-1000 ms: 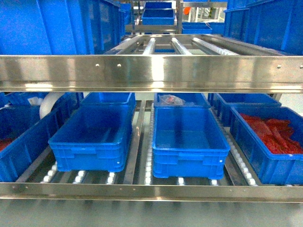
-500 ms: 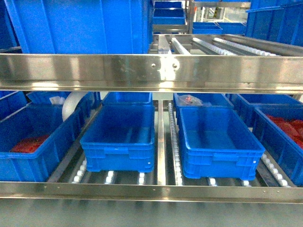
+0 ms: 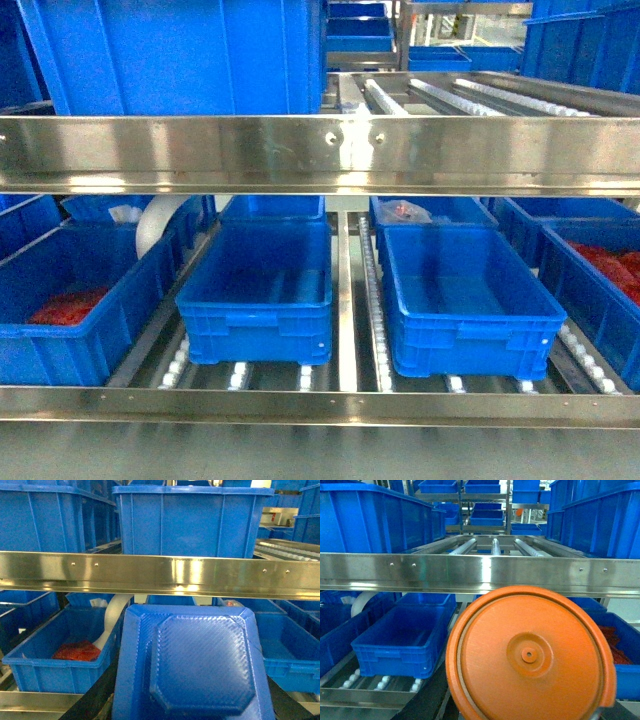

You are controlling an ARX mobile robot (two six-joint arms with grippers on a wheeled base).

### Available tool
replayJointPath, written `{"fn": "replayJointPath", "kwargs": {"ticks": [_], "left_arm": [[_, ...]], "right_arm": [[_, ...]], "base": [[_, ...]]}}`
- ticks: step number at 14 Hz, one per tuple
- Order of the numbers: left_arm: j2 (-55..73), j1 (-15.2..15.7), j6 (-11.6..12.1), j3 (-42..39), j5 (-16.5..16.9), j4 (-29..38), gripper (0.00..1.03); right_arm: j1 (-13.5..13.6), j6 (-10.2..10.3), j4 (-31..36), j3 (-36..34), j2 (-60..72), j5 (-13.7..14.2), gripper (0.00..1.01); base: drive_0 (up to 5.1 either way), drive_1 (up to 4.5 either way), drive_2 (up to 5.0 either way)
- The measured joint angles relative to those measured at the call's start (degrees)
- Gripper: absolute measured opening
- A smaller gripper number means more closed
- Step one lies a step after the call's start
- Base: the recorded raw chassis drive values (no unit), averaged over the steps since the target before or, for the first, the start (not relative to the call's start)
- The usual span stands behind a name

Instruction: Sort blue parts and orange caps into right shelf containers

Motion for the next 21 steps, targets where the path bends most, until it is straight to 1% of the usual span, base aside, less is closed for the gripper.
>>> {"fn": "replayJointPath", "kwargs": {"ticks": [21], "left_arm": [[0.0,0.0,0.0,0.0,0.02,0.02,0.43]], "right_arm": [[0.0,0.0,0.0,0.0,0.0,0.17,0.44]], "base": [[0.0,0.0,0.0]]}}
